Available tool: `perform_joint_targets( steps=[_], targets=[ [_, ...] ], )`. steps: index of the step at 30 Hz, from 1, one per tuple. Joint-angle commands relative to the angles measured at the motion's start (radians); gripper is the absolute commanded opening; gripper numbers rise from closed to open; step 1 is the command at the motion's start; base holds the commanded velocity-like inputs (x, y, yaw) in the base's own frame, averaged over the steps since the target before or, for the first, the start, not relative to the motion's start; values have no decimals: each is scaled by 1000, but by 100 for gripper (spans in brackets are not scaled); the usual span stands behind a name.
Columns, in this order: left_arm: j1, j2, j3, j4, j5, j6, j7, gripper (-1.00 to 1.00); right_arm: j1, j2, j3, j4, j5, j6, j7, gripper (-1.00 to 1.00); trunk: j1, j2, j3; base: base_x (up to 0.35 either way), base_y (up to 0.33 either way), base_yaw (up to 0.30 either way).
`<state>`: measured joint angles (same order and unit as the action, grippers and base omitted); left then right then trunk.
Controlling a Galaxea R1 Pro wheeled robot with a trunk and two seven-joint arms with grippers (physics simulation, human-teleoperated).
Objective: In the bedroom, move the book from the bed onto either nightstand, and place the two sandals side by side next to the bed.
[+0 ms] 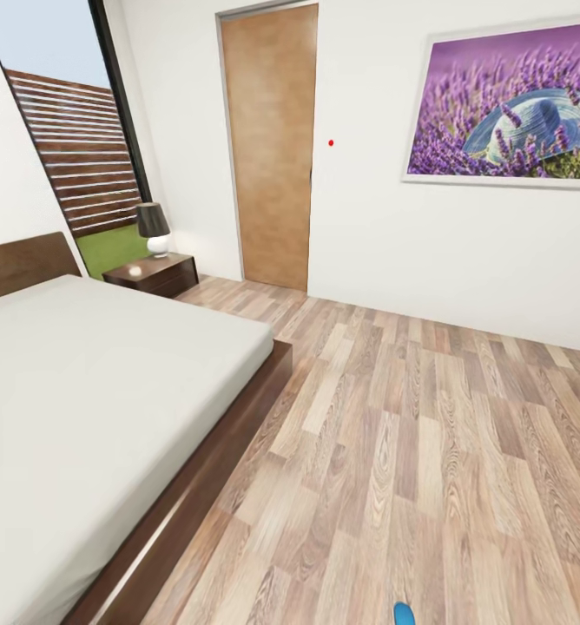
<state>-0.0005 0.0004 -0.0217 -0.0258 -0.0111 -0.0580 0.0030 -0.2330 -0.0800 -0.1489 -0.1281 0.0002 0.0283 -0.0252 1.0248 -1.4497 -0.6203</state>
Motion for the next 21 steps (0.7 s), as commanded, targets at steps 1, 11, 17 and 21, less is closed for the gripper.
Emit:
perform_joint_targets(
  steps=[1,11,17,21],
  targets=[
    [0,0,-2,0,-1,-3,1,100,0,0,-4,-2,0,5,-1,100,0,0,-1,145,0,0],
    [0,-2,-23,0,-1,-3,3,100,0,0,-3,-1,-1,6,-1,100,0,0,-1,84,-1,0],
    [0,-3,-32,0,-1,-3,3,100,0,1,1,-1,-1,1,-1,100,0,0,-1,16,-93,-6],
    [0,-2,-35,0,-1,-3,3,100,0,3,4,-1,0,-1,-1,100,0,0,-1,5,-71,-112]
  ],
)
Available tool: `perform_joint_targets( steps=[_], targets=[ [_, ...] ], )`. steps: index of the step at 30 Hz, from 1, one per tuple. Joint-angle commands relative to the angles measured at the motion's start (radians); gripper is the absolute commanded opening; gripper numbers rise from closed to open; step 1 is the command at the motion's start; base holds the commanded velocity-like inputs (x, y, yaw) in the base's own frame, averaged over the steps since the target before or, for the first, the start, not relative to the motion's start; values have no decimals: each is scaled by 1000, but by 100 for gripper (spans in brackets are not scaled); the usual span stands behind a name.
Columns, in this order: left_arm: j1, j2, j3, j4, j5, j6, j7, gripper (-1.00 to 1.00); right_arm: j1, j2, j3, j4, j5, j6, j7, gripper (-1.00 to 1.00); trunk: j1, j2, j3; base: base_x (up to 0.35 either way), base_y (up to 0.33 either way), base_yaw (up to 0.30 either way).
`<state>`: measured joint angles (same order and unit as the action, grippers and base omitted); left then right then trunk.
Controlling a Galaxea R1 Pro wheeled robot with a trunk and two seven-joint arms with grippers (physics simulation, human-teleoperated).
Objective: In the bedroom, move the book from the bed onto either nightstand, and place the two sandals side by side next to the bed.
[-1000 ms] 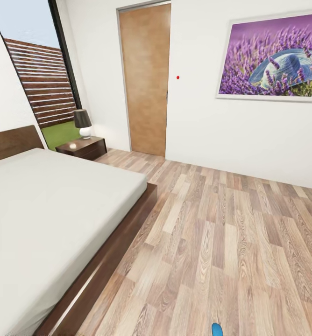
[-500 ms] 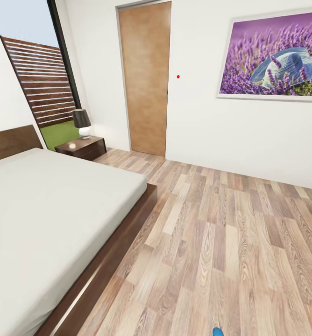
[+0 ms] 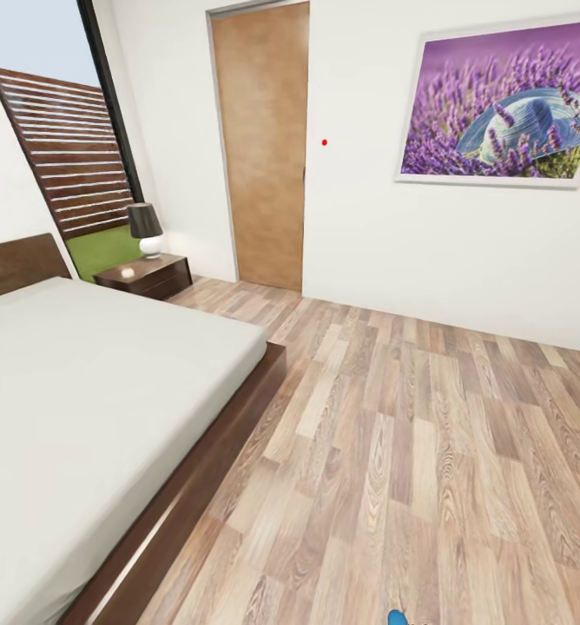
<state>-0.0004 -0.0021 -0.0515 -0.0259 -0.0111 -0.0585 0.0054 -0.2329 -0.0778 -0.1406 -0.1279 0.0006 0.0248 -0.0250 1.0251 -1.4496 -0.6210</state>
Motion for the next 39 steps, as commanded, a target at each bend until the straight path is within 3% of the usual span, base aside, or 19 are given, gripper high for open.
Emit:
perform_joint_targets(
  steps=[1,17,39],
  targets=[
    [0,0,-5,0,-1,-3,1,100,0,1,-4,-1,1,2,-1,100,0,0,-1,3,-40,-187],
    [0,1,-7,0,-1,-3,0,100,0,2,-2,0,5,1,-1,100,0,0,-1,1,-13,-233],
    [-1,1,-7,-2,-1,-4,-1,100,0,4,-1,-1,7,0,-1,100,0,0,-1,34,21,-32]
  ],
)
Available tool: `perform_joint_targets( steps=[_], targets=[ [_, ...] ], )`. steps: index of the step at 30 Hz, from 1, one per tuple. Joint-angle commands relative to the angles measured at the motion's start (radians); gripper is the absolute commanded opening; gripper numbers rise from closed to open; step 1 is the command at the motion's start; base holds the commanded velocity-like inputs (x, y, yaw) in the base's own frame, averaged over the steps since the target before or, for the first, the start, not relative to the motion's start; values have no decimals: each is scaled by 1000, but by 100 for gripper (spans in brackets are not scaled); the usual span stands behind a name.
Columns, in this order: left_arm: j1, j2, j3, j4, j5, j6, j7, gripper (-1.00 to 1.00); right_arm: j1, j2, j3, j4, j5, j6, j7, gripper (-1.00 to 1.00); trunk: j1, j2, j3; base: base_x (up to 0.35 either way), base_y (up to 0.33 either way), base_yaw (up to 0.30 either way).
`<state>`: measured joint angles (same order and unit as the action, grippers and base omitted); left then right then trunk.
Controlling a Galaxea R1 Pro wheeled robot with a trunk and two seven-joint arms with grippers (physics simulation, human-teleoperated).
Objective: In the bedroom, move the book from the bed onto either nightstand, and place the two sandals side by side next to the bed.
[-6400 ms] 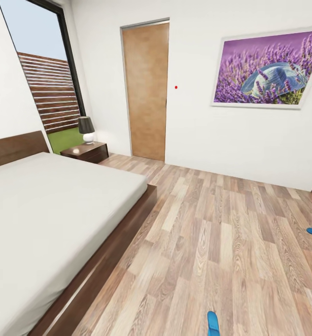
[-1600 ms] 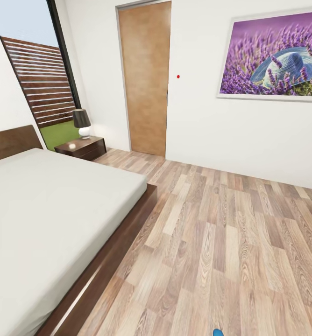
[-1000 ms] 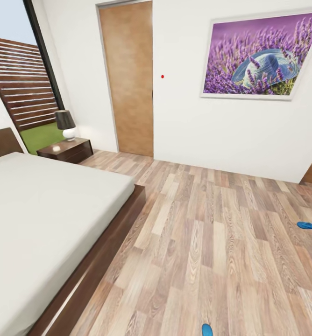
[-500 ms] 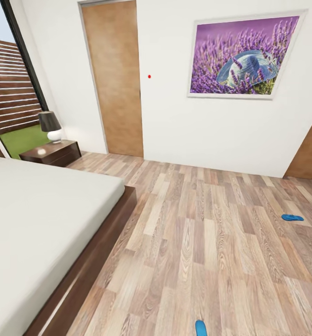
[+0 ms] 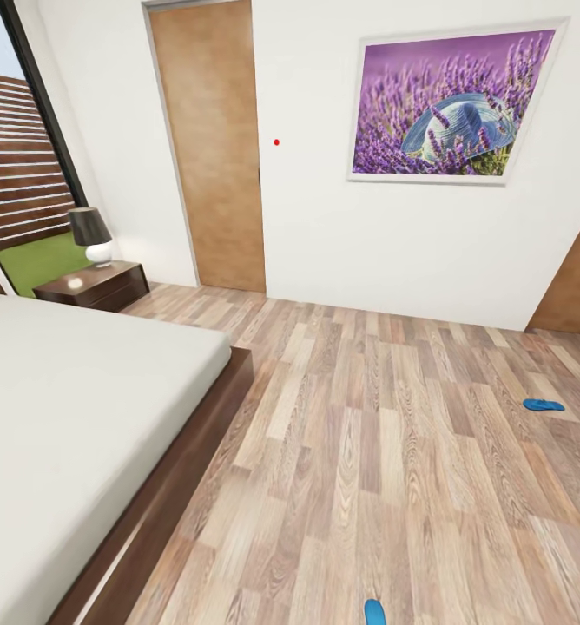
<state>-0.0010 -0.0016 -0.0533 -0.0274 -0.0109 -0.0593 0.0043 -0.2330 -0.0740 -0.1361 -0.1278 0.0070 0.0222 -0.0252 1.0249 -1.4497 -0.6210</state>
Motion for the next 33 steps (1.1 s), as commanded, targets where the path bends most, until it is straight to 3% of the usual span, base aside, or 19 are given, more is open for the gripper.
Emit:
perform_joint_targets(
  steps=[1,33],
  targets=[
    [0,0,-5,0,-1,-3,0,100,0,0,-5,-1,1,2,-1,100,0,0,-1,77,-3,-2],
    [0,-1,-5,0,-1,-3,0,100,-6,10,-4,-16,2,19,-8,100,0,0,-1,29,-55,0]
  ],
)
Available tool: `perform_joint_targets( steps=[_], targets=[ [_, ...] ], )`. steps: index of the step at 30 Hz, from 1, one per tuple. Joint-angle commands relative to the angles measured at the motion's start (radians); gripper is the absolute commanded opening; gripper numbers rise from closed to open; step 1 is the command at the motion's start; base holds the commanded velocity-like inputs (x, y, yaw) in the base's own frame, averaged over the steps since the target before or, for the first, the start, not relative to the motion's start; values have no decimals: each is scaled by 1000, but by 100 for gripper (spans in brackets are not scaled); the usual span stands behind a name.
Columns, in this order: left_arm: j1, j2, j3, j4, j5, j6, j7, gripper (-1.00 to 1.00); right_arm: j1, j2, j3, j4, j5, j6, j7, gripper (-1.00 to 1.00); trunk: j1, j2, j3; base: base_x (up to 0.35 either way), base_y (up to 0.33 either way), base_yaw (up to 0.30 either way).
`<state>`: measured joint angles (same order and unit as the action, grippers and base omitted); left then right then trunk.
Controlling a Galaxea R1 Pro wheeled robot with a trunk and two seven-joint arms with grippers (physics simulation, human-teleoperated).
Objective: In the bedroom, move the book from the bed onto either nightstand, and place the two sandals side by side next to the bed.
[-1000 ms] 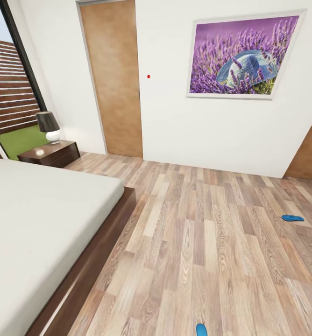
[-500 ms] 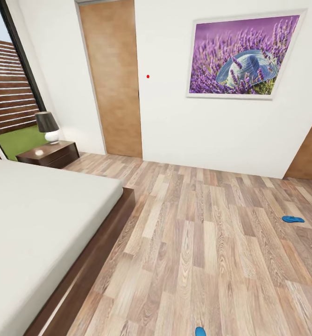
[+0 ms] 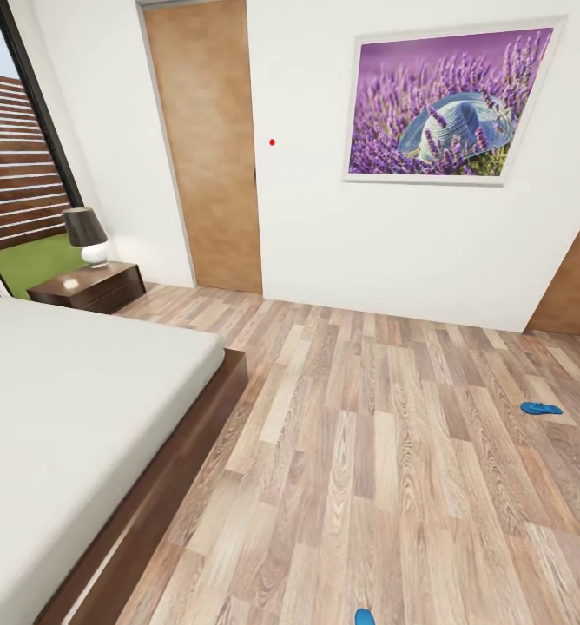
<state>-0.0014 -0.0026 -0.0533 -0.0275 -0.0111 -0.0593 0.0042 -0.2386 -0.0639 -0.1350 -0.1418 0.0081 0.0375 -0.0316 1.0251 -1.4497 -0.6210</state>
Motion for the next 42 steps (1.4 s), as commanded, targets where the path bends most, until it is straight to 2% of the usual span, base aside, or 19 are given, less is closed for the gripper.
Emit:
perform_joint_targets(
  steps=[1,6,10,15,26,32,36,42],
  targets=[
    [0,0,-5,0,-1,-3,0,100,-3,1,-5,-4,1,6,-2,100,0,0,-1,0,-16,0],
    [0,0,-5,0,-1,-2,0,100,-25,5,-5,-10,1,39,-6,100,0,0,-1,0,-9,0],
    [0,-1,-5,0,-1,-2,0,100,-55,15,-5,-15,2,115,-10,100,0,0,-1,0,-4,0],
    [0,-2,-4,0,-1,-2,0,100,-80,24,-4,-23,3,156,-11,100,0,0,-1,0,-2,0],
    [0,-2,-3,0,1,-2,0,100,-166,63,-1,-41,17,244,-24,100,0,0,-1,0,0,0],
    [0,-2,-1,0,2,-1,0,100,-189,85,0,-43,46,260,-70,100,0,0,-1,0,0,0],
    [-5,-3,-1,-1,3,-1,0,100,-214,109,1,-43,69,267,-104,100,0,0,-1,0,0,0],
    [-30,-4,1,-8,4,6,-5,100,-249,127,3,-44,81,271,-122,100,0,0,-1,0,0,0]
  ],
)
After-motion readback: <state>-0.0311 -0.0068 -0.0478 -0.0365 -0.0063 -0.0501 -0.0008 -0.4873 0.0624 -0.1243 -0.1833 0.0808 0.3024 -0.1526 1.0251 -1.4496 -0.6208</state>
